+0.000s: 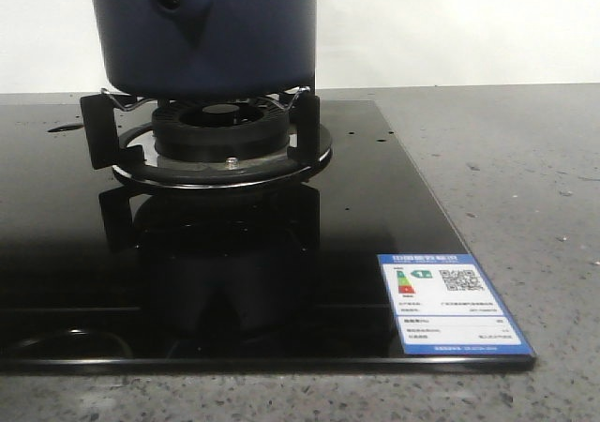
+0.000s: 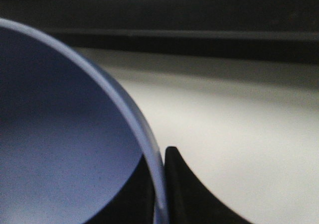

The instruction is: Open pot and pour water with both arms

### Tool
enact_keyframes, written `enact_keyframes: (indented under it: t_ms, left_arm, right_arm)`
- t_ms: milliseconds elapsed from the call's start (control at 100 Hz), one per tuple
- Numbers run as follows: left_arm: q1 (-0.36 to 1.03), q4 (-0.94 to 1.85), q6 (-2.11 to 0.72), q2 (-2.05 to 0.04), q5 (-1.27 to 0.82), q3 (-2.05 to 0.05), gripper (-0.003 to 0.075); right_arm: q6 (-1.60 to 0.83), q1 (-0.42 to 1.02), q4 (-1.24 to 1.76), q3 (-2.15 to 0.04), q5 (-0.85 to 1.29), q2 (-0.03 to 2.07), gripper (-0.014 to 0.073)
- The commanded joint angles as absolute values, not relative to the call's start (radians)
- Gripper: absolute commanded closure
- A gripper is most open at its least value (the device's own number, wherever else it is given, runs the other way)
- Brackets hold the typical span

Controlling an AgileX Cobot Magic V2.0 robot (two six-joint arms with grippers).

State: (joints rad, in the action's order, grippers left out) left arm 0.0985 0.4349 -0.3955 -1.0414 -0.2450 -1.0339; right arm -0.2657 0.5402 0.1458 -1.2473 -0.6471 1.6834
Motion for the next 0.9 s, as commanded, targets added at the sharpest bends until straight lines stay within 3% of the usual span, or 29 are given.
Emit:
enact_keyframes:
  t_ms: [0,410,890]
  left_arm:
    - [0.097,0.453,-0.394,-1.016,-0.142,-1.067,0.0373]
    - [0.097,0.453,-0.394,-1.016,-0.129,-1.067,0.0373]
    - [0.097,0.453,-0.394,-1.016,-0.126,-1.067,0.0373]
  right_arm:
    - [-0.265,0.544,0.122,-1.272,-0.832,1.625,0.0636]
    - [-0.265,0.544,0.081,-1.272,-1.062,1.625,0.0636]
    - [-0.265,0.544,0.081,-1.272,-1.068,1.625,0.0636]
